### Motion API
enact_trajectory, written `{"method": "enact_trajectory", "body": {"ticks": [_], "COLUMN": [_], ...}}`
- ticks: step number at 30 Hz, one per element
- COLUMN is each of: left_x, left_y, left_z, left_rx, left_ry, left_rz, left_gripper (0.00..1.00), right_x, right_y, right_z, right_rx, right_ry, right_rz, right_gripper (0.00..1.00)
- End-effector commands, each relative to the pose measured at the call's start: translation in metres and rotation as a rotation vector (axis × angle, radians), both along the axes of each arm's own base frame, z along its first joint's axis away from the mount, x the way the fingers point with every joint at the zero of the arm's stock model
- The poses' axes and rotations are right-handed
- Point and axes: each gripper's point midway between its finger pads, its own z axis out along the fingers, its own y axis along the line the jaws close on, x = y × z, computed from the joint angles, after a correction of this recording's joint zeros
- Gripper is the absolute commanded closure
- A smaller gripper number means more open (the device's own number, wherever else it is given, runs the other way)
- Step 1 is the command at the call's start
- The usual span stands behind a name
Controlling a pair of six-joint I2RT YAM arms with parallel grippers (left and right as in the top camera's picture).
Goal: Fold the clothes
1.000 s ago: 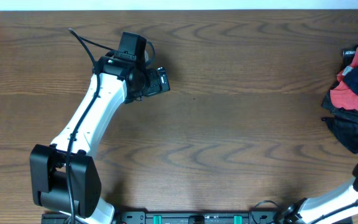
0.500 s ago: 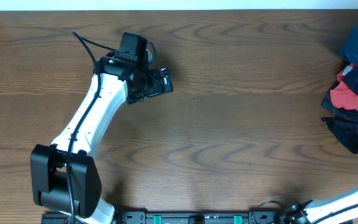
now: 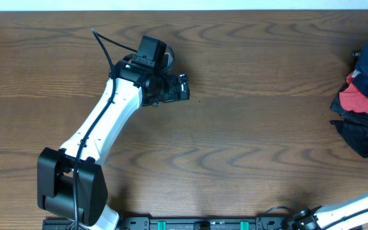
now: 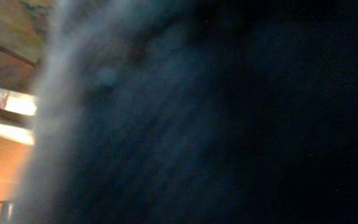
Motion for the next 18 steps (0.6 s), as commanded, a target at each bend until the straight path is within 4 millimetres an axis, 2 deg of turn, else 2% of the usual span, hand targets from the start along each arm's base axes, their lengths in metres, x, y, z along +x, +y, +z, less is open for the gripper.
{"method": "enact_trajectory", "body": {"ticks": [1,7,9,14,18], "left_x": [-0.002,-0.004,-0.005,-0.004,-0.003], "left_y": [-0.003,-0.008,-0.009,-0.015,-0.016], "left_z": [-0.011,-0.022,-0.026,-0.025,-0.024], "left_rx": [0.013,0.022,0.026,0.005,-0.001], "left_ry": [0.017,0.047,0.055,0.05,0.044], "left_rz": [-0.031,-0.044,-0.048,-0.06,-0.061], "left_gripper": [0.02,0.02,0.02,0.02,0.02], "right_x": [-0.001,0.001,0.0,-0.001,-0.002], "right_y": [-0.002,-0.019,-0.031,-0.049,-0.063], "right_z": [0.008,0.0,-0.001,0.002,-0.016], "right_rx": [-0.063,-0.156,-0.16,-0.212,-0.24], "right_ry": [-0.063,-0.031,-0.014,-0.025,0.047], "right_rz": [0.019,-0.019,-0.059,-0.101,-0.14], "right_gripper": [0.99,0.99,0.99,0.99,0.99]}}
